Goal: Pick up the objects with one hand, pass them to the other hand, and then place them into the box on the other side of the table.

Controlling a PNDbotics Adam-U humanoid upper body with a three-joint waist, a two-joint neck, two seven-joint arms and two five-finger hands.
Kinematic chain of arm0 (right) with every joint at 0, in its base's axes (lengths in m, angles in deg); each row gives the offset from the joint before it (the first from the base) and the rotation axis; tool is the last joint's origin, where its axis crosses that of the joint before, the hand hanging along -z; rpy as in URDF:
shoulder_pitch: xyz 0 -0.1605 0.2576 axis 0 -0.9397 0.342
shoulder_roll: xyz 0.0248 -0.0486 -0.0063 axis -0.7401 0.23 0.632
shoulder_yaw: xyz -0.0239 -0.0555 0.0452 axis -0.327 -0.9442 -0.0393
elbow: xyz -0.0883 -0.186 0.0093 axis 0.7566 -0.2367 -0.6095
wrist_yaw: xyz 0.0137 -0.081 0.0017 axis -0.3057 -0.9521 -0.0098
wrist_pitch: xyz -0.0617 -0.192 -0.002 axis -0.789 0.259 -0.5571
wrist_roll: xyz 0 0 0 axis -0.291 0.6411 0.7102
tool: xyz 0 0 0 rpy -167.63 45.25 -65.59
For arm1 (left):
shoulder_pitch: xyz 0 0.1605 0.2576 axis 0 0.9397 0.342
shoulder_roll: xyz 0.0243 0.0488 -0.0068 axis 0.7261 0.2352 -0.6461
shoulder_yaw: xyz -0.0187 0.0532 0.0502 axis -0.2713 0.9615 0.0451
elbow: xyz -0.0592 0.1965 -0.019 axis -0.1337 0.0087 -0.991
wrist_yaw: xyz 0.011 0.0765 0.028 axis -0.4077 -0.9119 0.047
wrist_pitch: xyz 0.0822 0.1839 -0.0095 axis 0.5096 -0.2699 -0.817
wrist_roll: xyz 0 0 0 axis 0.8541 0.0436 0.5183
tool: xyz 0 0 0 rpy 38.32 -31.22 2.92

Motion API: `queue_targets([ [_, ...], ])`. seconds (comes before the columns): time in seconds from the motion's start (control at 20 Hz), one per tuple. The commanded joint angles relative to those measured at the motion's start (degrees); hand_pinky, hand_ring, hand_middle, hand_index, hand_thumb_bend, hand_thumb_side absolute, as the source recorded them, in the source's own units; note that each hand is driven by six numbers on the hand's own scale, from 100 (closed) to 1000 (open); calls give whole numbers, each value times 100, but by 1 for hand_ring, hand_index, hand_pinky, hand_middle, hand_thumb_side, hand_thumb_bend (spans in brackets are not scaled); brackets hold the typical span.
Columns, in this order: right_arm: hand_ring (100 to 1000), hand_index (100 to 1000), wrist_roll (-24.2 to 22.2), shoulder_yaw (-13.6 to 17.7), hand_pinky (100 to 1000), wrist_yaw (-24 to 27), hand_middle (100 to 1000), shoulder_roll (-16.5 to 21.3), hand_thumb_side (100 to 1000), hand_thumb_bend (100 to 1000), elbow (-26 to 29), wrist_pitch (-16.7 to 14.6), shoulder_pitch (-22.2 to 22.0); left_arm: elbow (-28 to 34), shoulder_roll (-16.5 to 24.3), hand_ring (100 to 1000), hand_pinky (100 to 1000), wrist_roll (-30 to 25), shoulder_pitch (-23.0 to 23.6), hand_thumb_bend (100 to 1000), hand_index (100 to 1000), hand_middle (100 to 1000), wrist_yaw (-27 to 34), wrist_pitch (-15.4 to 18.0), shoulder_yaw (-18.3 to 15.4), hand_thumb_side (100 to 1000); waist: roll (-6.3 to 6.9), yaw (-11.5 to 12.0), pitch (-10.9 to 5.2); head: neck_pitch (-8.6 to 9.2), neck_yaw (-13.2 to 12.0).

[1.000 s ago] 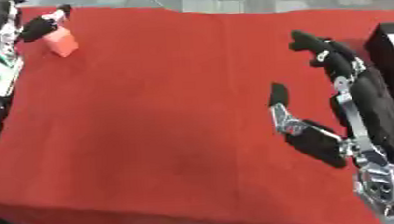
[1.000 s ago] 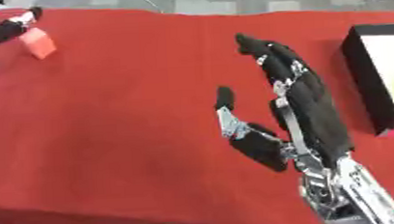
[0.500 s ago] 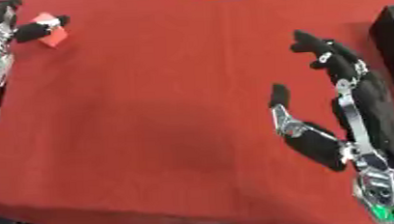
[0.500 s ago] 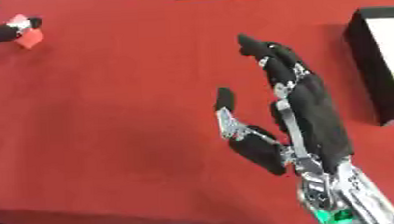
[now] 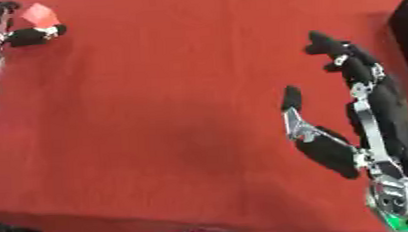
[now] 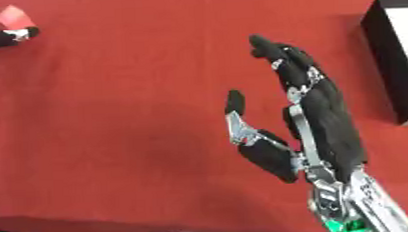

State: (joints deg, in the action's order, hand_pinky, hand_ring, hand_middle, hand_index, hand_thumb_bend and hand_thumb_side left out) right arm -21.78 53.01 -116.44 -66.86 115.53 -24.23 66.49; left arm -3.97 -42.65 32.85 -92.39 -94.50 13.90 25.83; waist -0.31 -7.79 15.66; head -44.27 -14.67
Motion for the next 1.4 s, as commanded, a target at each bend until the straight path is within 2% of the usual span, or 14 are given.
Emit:
queue_targets([
  [0.05, 847, 922, 42, 17, 673, 33, 738, -1, 439, 100, 119, 4, 49, 131, 100, 827, 862, 96, -120, 627, 920, 829, -137, -33, -140, 712, 14, -9, -77, 16, -30],
  [0.15, 847, 922, 49, 15, 673, 37, 737, -5, 439, 100, 119, 4, 51, 136, 67, 821, 858, 141, -133, 588, 915, 823, -159, -79, -158, 677, 12, -13, -63, 16, -39],
  [0.2, 847, 922, 52, 13, 673, 39, 737, -7, 439, 100, 119, 4, 52, 136, 53, 813, 853, 165, -138, 528, 910, 814, -163, -109, -164, 625, 10, -13, -56, 16, -41],
  [0.75, 847, 922, 85, 1, 670, 53, 736, -36, 440, 100, 119, 9, 47, -14, -38, 793, 842, 220, -143, 430, 899, 798, -163, -504, -181, 580, -9, -38, 19, 16, -81],
  [0.95, 847, 922, 94, -4, 670, 58, 736, -43, 440, 100, 119, 11, 42, -68, -69, 756, 819, 222, -140, 375, 874, 754, -106, -622, -189, 548, -11, -34, 28, 16, -96],
  [1.0, 847, 922, 93, -5, 670, 58, 736, -43, 440, 100, 119, 10, 40, -77, -78, 711, 797, 217, -139, 309, 834, 698, -77, -639, -193, 478, -13, -33, 27, 16, -96],
  [1.05, 847, 922, 92, -5, 670, 58, 736, -44, 440, 100, 119, 12, 37, -83, -88, 688, 786, 216, -136, 287, 816, 671, -37, -653, -199, 450, -15, -34, 26, 16, -98],
  [1.2, 847, 922, 94, -1, 670, 60, 736, -46, 441, 100, 119, 17, 29, -62, -115, 558, 736, 294, -129, 176, 686, 521, 115, -681, -224, 272, -23, -33, 18, 16, -103],
  [1.4, 847, 922, 88, 5, 671, 62, 736, -40, 442, 100, 119, 22, 27, 106, -141, 484, 709, 651, -127, 100, 580, 428, 426, -637, -275, 165, -30, -22, -4, 16, -105],
])
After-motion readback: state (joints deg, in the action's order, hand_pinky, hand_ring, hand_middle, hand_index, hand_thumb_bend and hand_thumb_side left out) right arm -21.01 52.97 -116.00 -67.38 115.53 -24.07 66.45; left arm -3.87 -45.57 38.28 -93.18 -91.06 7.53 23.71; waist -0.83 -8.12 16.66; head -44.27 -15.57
